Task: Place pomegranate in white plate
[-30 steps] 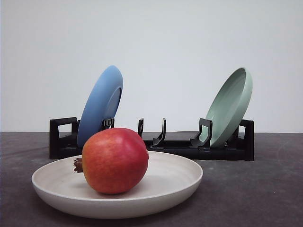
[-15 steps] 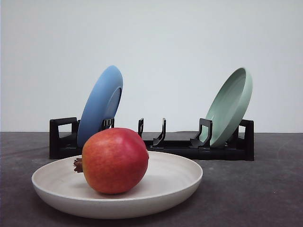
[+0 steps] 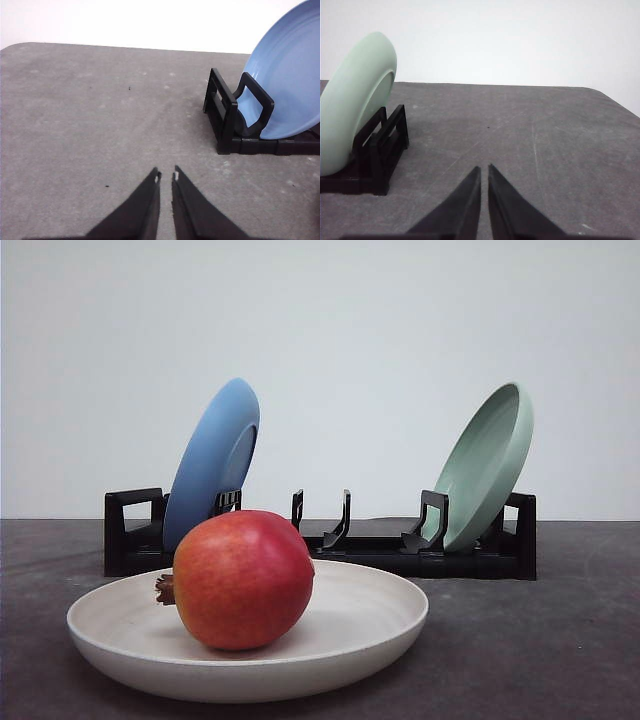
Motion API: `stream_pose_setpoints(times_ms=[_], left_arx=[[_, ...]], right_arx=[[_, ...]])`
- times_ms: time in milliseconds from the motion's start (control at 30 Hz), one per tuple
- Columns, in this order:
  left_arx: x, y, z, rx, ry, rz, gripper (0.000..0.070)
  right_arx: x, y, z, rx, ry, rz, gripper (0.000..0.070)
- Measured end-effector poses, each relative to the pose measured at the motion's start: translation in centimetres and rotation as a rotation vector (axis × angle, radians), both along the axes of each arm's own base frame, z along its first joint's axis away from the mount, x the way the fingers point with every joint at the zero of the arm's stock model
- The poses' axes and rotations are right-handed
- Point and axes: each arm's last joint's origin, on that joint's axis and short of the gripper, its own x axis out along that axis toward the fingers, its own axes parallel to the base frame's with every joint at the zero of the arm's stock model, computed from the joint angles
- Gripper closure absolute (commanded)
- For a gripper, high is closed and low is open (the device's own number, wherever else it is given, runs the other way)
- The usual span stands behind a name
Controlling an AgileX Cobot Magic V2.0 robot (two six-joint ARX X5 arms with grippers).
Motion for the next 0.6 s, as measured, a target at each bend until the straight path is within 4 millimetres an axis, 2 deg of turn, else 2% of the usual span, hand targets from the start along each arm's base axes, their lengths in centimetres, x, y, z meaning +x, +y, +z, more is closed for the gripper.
stream_pose_setpoints(times_ms=[600], left_arx=[[0.0,0.0,0.0,0.0,0.0,0.0,0.0675]], right_arx=[[0.0,0.0,0.0,0.0,0.0,0.0,0.0678]])
